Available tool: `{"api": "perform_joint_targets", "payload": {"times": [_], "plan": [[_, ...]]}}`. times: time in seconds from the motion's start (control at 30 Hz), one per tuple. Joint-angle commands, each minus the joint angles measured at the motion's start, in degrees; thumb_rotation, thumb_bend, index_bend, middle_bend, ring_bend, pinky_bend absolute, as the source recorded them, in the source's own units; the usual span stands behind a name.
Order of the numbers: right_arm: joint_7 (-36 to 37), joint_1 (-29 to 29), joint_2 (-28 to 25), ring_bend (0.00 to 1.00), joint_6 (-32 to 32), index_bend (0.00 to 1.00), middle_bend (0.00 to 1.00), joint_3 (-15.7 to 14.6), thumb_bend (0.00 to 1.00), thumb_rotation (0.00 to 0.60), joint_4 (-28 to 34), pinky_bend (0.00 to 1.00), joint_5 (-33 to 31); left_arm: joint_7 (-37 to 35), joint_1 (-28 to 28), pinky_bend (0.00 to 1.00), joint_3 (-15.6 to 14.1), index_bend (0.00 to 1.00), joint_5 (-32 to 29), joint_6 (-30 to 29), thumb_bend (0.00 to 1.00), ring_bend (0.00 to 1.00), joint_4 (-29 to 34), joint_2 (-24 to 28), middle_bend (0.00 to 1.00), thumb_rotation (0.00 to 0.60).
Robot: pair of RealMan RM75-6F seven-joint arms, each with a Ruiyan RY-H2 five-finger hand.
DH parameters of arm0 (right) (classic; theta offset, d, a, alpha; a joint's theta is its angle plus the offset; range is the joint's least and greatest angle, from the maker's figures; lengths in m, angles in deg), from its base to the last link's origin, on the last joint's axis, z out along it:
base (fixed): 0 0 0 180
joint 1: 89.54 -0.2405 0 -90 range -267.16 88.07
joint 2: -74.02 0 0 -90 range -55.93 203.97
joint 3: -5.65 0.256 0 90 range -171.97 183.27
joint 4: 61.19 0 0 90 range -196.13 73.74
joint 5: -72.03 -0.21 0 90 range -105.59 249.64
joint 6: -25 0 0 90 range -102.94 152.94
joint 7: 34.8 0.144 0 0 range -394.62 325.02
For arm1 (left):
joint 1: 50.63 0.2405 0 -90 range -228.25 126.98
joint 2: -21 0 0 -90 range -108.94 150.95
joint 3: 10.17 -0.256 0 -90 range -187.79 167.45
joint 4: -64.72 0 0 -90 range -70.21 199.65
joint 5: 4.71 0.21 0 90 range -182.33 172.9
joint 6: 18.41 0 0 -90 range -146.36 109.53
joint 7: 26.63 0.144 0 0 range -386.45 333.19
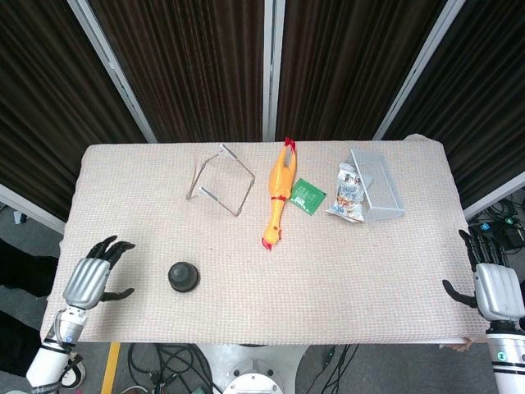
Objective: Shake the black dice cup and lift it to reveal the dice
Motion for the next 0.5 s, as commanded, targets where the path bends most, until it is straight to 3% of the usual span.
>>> {"api": "perform_joint_targets", "payload": {"times": [0.03, 0.5], "plan": [[-0.1, -0.13, 0.06, 0.0, -0.19, 0.0, 0.0, 0.11, 0.15, 0.6, -0.04, 0.0, -0.28, -2.3, -0.99, 0.15, -0.35, 0.17, -0.19, 2.17, 0.01, 0.08, -2.11, -2.39, 0.18, 0.6], [0.72, -0.16, 0.4, 0.0, -0.19, 0.0, 0.0, -0.08, 0.15, 0.6, -0.69, 0.0, -0.11, -7.28, -5.77, 0.16, 0.29, 0.15, -0.96, 9.02, 0.02, 0.08, -7.99, -10.27, 0.18, 0.6]]}}
